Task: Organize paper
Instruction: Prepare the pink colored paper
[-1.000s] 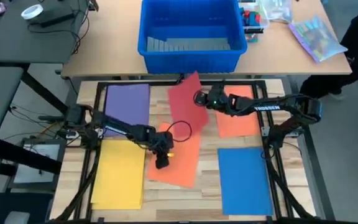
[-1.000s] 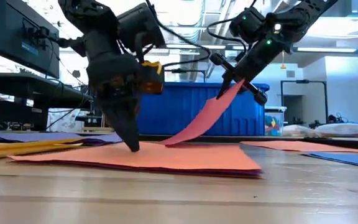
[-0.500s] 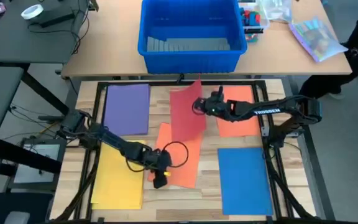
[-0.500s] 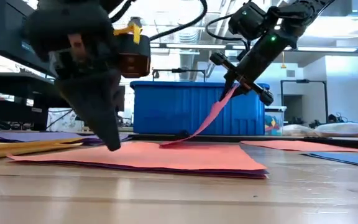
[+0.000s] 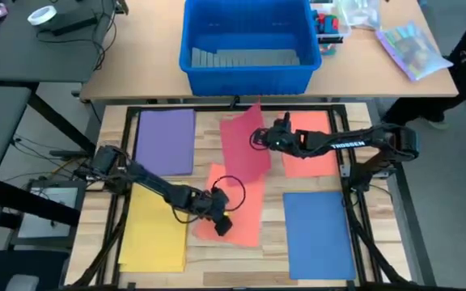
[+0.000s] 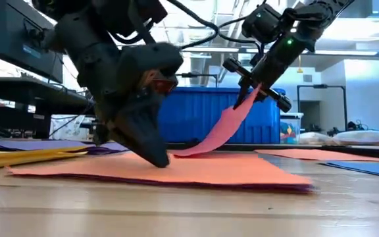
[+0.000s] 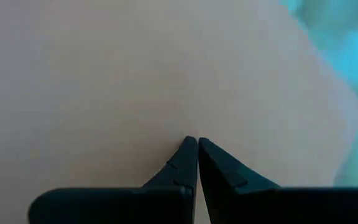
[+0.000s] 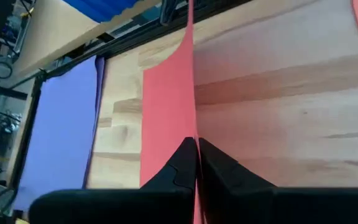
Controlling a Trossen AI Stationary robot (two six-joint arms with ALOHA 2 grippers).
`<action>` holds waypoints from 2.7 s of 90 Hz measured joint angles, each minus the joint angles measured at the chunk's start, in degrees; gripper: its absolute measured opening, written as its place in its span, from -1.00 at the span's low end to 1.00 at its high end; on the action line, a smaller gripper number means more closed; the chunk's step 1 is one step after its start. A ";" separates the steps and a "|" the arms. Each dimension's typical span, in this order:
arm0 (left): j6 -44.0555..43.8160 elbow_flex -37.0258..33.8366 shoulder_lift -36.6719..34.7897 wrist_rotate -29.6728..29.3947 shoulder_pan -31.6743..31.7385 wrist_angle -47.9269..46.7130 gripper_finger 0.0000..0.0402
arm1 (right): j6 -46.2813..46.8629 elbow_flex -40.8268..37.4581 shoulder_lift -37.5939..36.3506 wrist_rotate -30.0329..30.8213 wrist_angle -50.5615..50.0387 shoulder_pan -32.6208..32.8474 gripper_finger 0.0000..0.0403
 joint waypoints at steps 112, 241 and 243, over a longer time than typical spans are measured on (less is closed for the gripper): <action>-8.64 -0.20 0.50 -1.08 -5.65 5.27 -1.00 | 10.24 0.55 13.68 -4.15 13.15 -1.37 -0.62; -7.18 -0.16 0.50 4.71 -5.08 3.62 -1.00 | -11.79 1.01 16.59 -10.60 -6.54 8.37 -1.00; -7.26 -0.16 0.50 4.71 -5.08 3.62 -1.00 | -9.90 1.01 16.59 -10.01 -7.71 8.89 -1.00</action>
